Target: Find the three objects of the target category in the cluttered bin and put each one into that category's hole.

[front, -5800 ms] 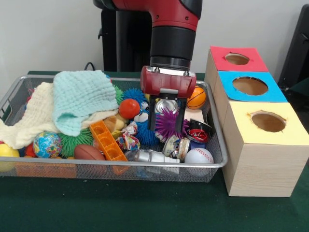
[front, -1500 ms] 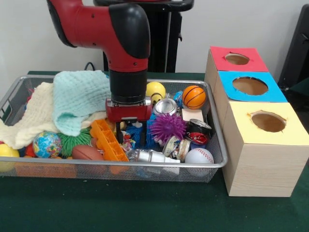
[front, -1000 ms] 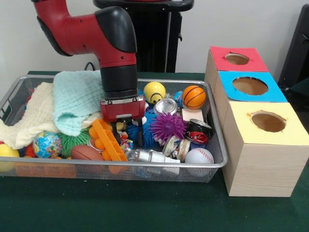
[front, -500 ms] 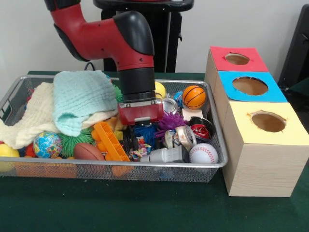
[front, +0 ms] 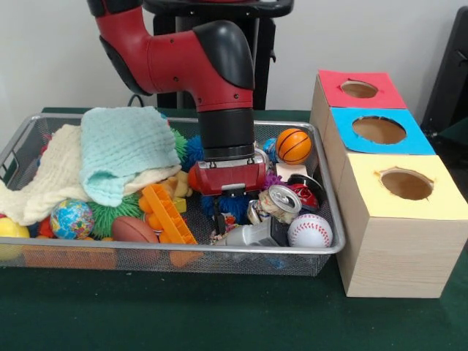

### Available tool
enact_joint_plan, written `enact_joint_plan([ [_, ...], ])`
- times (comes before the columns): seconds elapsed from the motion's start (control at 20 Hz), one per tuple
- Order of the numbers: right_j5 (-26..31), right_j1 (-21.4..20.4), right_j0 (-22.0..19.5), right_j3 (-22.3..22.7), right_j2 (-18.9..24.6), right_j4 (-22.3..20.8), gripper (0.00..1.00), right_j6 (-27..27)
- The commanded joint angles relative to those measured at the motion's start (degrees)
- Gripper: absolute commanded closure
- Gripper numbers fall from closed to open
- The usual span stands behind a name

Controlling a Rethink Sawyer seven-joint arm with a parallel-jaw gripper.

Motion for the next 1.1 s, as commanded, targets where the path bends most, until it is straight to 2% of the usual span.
enact_joint_plan([
  [0.05,14.75,11.03,2.93,-3.46,3.21,2.98,0.0,9.16],
  [0.3,20.62,9.64,0.86,-2.2,5.65,3.84,0.0,8.28],
  [0.5,25.24,3.62,3.29,0.04,3.76,6.76,0.0,8.51],
  [0.65,29.66,1.25,1.84,1.14,5.91,7.83,0.0,7.81],
  [0.8,30.15,-0.56,-0.09,3.1,8.19,8.39,0.0,8.63],
  [0.9,30.27,-3.86,-0.82,4.36,9.29,8.46,0.0,9.02],
  [1.0,32.7,-7.31,-0.79,5.03,9.14,9.16,0.0,8.9],
  [1.1,32.6,-8.2,-1.68,5.29,9.78,8.95,0.0,8.82],
])
